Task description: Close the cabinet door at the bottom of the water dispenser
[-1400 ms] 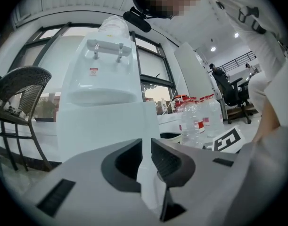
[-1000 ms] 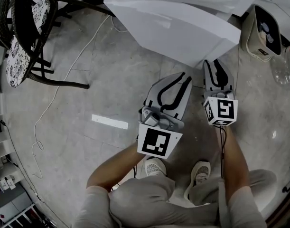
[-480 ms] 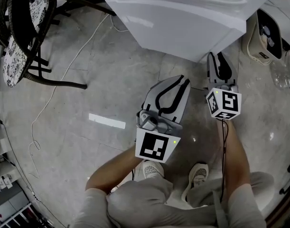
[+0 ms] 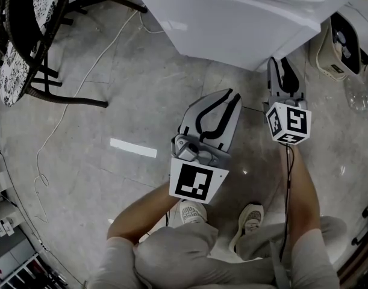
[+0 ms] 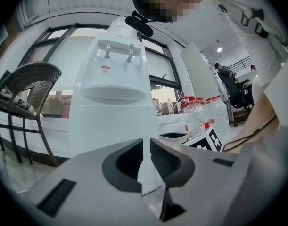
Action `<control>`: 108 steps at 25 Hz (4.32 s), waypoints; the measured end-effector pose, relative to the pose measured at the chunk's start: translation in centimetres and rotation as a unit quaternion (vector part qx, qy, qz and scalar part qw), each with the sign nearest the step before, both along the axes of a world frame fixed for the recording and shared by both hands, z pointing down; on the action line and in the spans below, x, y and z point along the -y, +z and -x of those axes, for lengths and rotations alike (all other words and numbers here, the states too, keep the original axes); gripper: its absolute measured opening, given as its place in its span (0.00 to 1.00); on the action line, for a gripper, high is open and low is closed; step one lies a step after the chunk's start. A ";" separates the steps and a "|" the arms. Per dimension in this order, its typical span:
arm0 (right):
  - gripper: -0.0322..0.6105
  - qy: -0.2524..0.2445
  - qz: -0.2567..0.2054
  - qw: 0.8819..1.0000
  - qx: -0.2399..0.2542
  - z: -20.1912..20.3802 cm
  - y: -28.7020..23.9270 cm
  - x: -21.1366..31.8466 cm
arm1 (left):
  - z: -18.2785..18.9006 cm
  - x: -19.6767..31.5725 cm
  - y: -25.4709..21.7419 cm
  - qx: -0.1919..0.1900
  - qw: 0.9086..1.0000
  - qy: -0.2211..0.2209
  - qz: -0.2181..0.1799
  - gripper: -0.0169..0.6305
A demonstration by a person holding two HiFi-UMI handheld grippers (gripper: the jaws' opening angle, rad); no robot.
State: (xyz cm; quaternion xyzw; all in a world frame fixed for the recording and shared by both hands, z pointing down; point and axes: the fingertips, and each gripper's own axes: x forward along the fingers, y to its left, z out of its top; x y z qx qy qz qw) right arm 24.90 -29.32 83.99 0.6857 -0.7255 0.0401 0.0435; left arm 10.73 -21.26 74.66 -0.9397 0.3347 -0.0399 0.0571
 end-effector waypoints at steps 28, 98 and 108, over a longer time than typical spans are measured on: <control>0.24 0.016 -0.009 1.000 0.007 -0.7 -0.3 1.3 | -3.8 5.8 2.7 0.030 0.999 -0.034 0.003 0.04; 0.08 0.041 -0.035 0.997 0.046 -0.5 -41.2 -14.8 | 11.4 -1.7 -32.2 0.053 0.992 -0.113 0.008 0.04; 0.08 0.027 -0.020 0.999 0.036 -0.8 -70.0 -18.7 | 13.3 -4.2 -59.5 -0.037 0.986 -0.160 0.043 0.04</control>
